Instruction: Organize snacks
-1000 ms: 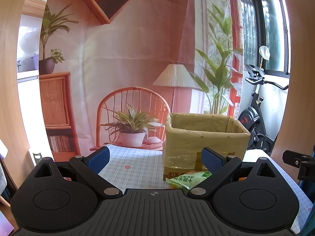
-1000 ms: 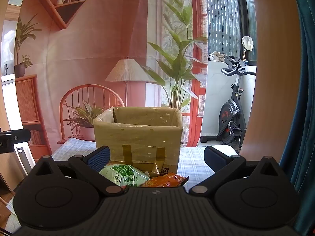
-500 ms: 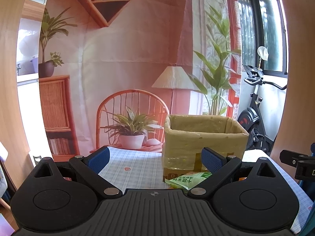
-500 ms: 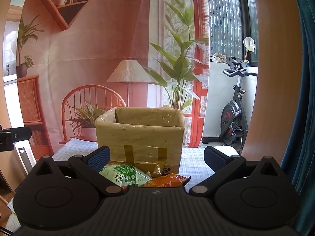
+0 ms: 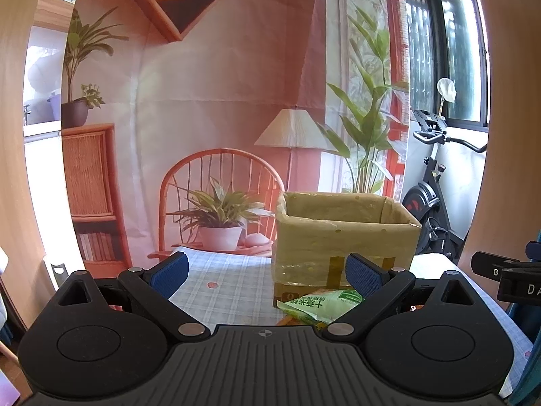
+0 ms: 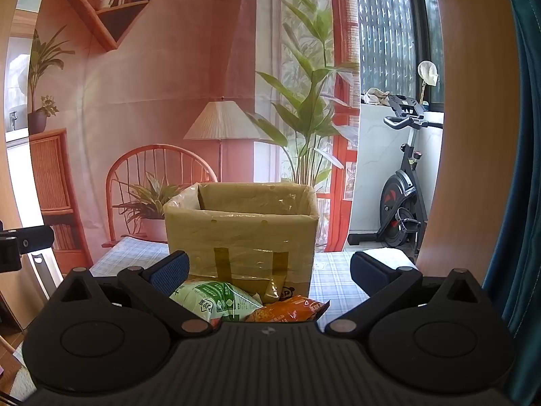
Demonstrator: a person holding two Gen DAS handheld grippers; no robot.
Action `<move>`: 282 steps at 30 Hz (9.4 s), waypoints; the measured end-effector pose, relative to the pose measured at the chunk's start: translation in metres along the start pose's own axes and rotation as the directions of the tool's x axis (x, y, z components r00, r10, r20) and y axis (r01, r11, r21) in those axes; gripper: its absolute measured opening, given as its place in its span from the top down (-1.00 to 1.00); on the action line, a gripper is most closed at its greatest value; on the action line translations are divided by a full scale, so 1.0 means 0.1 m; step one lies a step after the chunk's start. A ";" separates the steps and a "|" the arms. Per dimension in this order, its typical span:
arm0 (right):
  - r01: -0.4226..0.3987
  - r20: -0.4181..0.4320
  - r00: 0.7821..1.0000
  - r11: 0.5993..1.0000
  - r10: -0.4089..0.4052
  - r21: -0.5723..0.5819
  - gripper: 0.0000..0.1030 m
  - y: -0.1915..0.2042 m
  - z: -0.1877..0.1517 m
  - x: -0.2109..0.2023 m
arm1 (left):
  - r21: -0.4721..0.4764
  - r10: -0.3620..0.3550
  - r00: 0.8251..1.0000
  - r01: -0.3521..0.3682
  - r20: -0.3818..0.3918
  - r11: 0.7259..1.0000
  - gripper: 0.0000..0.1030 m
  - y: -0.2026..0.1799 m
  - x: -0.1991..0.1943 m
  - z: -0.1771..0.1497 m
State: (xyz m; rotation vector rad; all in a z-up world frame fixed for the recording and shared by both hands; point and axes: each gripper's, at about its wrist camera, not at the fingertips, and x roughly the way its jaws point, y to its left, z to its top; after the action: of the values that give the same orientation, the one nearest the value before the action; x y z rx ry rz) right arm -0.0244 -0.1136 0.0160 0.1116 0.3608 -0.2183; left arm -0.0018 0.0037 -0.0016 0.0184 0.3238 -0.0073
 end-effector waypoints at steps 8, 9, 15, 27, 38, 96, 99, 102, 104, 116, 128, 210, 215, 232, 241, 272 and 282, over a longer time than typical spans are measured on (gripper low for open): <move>-0.001 -0.001 1.000 1.000 0.001 -0.001 -1.00 0.01 -0.02 0.01 | -0.003 -0.006 1.000 0.006 -0.008 1.000 -0.95 -0.01 0.02 0.00; -0.001 -0.001 1.000 1.000 0.001 0.000 -1.00 0.01 -0.02 0.01 | -0.003 -0.007 1.000 0.007 -0.008 1.000 -0.95 -0.01 0.01 -0.01; -0.002 -0.001 1.000 1.000 0.002 -0.001 -1.00 0.01 -0.02 0.01 | -0.004 -0.008 1.000 0.008 -0.009 1.000 -0.95 -0.01 0.01 -0.01; -0.002 -0.001 1.000 1.000 0.002 -0.002 -1.00 0.02 -0.02 0.02 | -0.004 -0.007 1.000 0.007 -0.009 1.000 -0.95 -0.03 0.02 -0.02; -0.067 0.055 0.996 0.998 0.068 -0.004 -1.00 -0.08 -0.11 0.12 | -0.036 -0.024 1.000 0.024 0.005 0.999 -0.95 0.11 0.18 -0.09; -0.110 -0.324 0.938 0.992 0.125 0.064 -0.92 -0.45 -1.54 1.78 | -0.382 -0.234 0.855 0.046 -0.463 0.923 -0.77 0.45 2.07 -1.60; -0.108 -0.330 0.936 0.992 0.124 0.068 -0.88 -0.46 -1.55 1.81 | -0.373 -0.242 0.861 0.067 -0.447 0.925 -0.56 0.44 2.03 -1.56; -0.118 -0.333 0.934 0.991 0.133 0.065 -0.86 -0.45 -1.55 1.85 | -0.343 -0.221 0.870 0.064 -0.441 0.937 -0.47 0.44 2.00 -1.53; -0.129 -0.333 0.933 0.990 0.140 0.056 -0.85 -0.43 -1.55 1.88 | -0.321 -0.203 0.878 0.060 -0.433 0.945 -0.45 0.45 1.98 -1.49; -0.120 -0.375 0.921 0.993 0.105 -0.015 -0.88 -0.22 -1.61 2.08 | -0.285 -0.137 0.901 0.016 -0.411 0.958 -0.44 0.55 1.90 -1.43; -0.089 -0.407 0.910 0.996 0.082 0.003 -0.67 -0.34 -1.69 1.97 | -0.296 -0.134 0.910 0.013 -0.391 0.955 -0.44 0.57 1.82 -1.43; -0.114 0.018 0.993 0.984 0.113 0.135 -0.44 -1.00 0.01 1.66 | -0.177 -0.272 0.961 0.278 0.056 0.944 -0.46 0.31 1.58 0.32; -0.200 0.052 0.979 0.973 0.195 0.114 -0.44 -0.88 0.37 1.91 | -0.166 -0.313 0.948 0.317 0.046 0.934 -0.46 0.18 1.84 0.66; -0.202 -0.053 0.976 0.971 0.210 0.126 -0.44 -0.68 0.74 3.67 | -0.175 -0.383 0.908 0.355 -0.170 0.918 -0.47 -0.34 3.58 0.81; -0.172 -0.096 0.979 0.981 0.180 0.084 -0.52 -0.59 0.65 3.71 | -0.205 -0.398 0.894 0.358 -0.204 0.911 -0.65 -0.30 3.70 0.75; -0.174 -0.026 0.984 0.977 0.178 0.122 -0.63 -0.87 -0.05 1.79 | -0.091 -0.306 0.939 0.295 -0.158 0.951 -0.72 0.26 1.67 -0.12; -0.154 -0.110 0.979 0.978 0.169 0.139 -0.63 -0.80 -0.72 1.81 | -0.105 -0.369 0.863 0.355 -0.346 0.929 -0.74 -0.22 1.86 -0.94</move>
State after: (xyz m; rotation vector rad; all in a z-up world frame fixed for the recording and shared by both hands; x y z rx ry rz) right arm 0.0983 -0.2151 -0.1219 0.2823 0.4562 -0.0736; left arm 0.1446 -0.0168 -0.1503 -0.0808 0.6943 -0.3772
